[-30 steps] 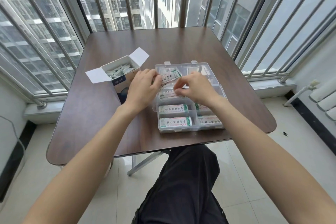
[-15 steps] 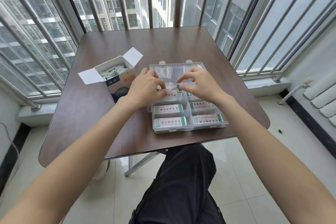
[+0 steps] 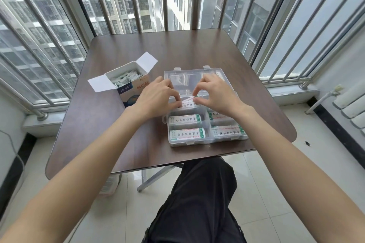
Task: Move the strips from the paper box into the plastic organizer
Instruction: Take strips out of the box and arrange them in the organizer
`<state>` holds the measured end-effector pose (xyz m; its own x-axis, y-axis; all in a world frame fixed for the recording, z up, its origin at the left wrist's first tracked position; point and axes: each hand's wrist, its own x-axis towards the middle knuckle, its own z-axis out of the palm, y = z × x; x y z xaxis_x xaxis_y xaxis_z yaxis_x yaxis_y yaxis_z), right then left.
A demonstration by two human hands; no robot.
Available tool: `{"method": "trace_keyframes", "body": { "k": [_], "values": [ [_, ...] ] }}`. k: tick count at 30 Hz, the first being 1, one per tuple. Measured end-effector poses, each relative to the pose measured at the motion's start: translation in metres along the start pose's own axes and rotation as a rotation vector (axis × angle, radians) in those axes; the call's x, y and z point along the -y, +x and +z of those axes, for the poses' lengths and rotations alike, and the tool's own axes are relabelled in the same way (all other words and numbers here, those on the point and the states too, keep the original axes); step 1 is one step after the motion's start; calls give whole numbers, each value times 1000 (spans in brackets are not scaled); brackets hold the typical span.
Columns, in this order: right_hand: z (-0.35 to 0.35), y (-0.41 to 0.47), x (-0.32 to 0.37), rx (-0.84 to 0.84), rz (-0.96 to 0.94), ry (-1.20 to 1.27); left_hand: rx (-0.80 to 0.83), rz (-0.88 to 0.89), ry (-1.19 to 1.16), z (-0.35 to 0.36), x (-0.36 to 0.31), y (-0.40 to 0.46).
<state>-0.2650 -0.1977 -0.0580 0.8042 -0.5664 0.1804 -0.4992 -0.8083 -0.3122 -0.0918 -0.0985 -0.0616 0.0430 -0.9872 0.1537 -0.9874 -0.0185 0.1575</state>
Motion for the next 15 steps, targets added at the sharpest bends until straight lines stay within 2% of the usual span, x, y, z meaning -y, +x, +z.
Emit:
{"method": "trace_keyframes", "body": {
  "k": [6,15],
  "values": [
    [-4,1,3,99,-10,16,27,31,-26,-2,2,-6],
    [-3,14,14,186,-56,-94,111,41,30,-7,0,3]
  ]
}}
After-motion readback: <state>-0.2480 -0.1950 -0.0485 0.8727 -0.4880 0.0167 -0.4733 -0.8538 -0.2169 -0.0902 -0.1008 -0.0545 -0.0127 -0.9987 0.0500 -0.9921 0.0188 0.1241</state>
